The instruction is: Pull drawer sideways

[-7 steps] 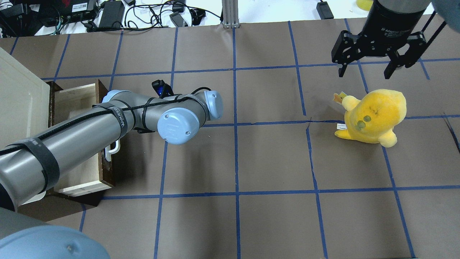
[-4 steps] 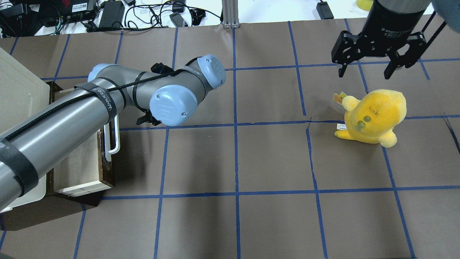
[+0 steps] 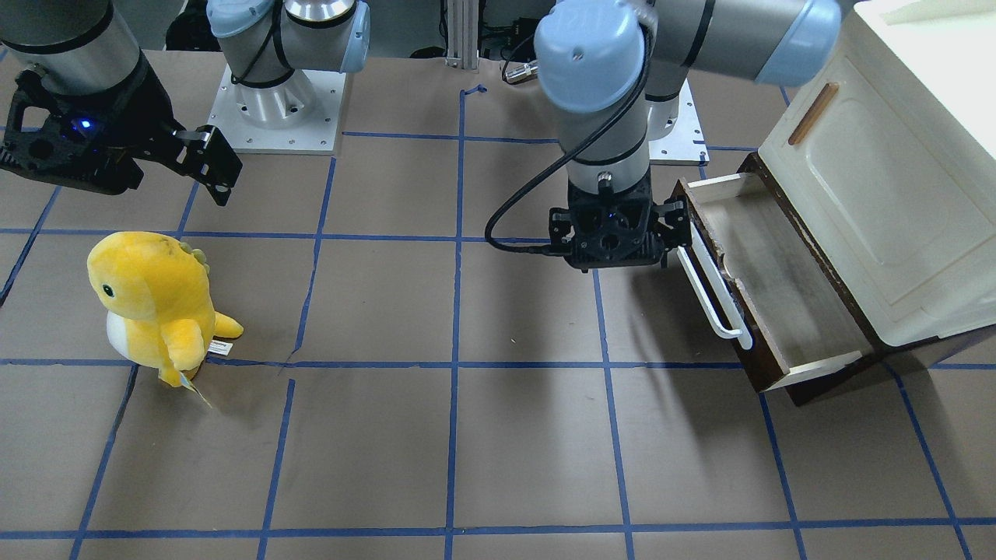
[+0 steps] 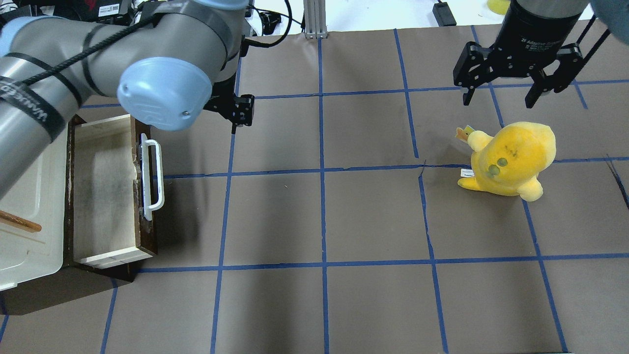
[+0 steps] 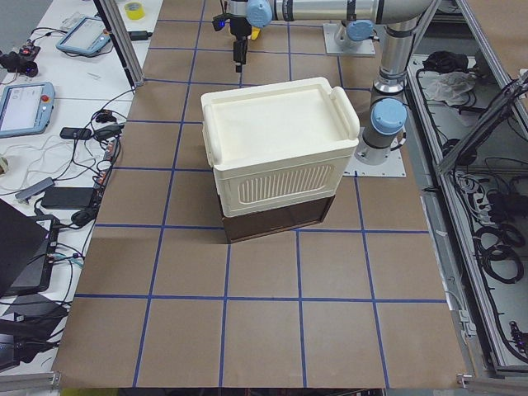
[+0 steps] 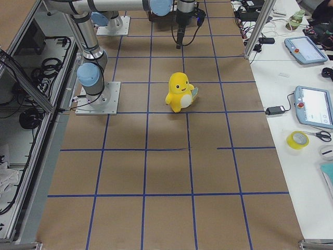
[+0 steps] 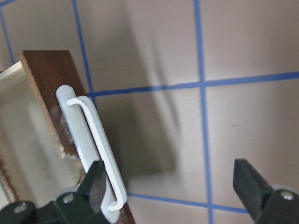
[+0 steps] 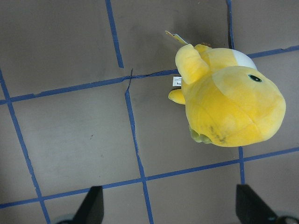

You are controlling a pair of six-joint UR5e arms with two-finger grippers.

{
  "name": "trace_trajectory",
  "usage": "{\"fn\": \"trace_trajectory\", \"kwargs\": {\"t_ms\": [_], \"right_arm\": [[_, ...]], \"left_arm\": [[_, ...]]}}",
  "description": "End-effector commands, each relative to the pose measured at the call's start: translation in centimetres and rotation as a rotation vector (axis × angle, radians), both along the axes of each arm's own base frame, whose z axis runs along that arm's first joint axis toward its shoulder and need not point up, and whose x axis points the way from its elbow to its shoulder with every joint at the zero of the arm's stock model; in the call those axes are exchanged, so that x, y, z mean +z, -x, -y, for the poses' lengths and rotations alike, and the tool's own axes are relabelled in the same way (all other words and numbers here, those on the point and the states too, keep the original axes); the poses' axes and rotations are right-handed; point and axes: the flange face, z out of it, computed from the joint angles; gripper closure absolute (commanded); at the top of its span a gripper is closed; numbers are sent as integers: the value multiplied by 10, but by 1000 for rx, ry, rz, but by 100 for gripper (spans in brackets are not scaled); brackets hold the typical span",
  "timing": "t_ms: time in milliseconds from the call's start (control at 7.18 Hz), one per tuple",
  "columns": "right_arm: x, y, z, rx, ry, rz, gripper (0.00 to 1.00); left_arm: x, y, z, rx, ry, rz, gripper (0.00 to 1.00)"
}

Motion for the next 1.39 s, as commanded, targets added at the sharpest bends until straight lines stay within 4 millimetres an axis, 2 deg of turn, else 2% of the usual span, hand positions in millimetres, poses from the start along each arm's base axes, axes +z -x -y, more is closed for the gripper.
{"fn": "trace_trajectory", "kwargs": {"t_ms": [0,139,279,557,1254], "right_arm": [[0,0,0,0,0,0,0],[0,1,0,-2,0,0,0],[0,0,0,0,0,0,0],[0,1,0,-2,0,0,0],[0,0,0,0,0,0,0]], "left_arm": [[55,-36,-16,67,66,-233,0],[73,-39,-29,62,94,-255,0],[81,-43,-40,69,86,-256,0],[87,-51,-43,78,93,-254,0],[85,-51,-46,46,85,-244,0]]}}
